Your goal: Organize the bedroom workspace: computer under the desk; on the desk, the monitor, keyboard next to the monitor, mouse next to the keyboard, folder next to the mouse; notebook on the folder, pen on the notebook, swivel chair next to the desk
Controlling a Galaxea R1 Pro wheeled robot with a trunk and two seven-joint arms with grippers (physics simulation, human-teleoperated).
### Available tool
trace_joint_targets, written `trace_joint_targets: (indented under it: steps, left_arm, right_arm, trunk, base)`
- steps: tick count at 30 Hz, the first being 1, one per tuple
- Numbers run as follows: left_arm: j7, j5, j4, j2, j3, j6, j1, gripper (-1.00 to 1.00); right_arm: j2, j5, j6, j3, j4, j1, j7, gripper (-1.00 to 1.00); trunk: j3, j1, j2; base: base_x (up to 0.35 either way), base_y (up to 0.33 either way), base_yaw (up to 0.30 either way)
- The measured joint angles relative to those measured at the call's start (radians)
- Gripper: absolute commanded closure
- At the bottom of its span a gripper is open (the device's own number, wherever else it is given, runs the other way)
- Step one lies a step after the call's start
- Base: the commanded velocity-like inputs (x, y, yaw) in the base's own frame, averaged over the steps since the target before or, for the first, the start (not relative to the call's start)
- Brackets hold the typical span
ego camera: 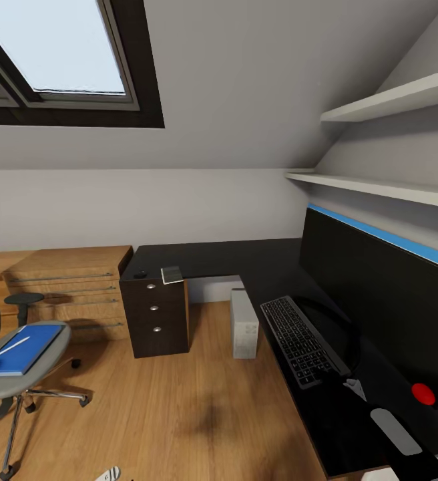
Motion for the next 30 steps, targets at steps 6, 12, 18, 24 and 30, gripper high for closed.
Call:
trace_joint_targets:
  steps: [6,12,18,24,30]
  left_arm:
    - [0.000,0.000,0.000,0.000,0.000,0.000,0.000,-1.00]
    - [0.000,0.000,0.000,0.000,-0.001,0.000,0.000,-1.00]
    - [0.000,0.000,0.000,0.000,-0.001,0.000,0.000,-1.00]
    - [0.000,0.000,0.000,0.000,-0.001,0.000,0.000,-1.00]
    - [0.000,0.000,0.000,0.000,-0.001,0.000,0.000,-1.00]
  right_arm:
    - [0.000,0.000,0.000,0.000,0.000,0.000,0.000,1.00]
    - [0.000,0.000,0.000,0.000,0.000,0.000,0.000,1.00]
    - [0.000,0.000,0.000,0.000,0.000,0.000,0.000,1.00]
    - [0.000,0.000,0.000,0.000,0.000,0.000,0.000,1.00]
    - [0.000,0.000,0.000,0.000,0.000,0.000,0.000,1.00]
  trunk:
    - [0.000,0.000,0.000]
    - [0.000,0.000,0.000]
    - [0.000,0.000,0.000]
    - [0.000,0.000,0.000]
    - [0.000,0.000,0.000]
  base:
    - [0.000,0.000,0.000]
    - [0.000,0.000,0.000]
    - [0.000,0.000,0.000]
    - [0.000,0.000,0.000]
    - [0.000,0.000,0.000]
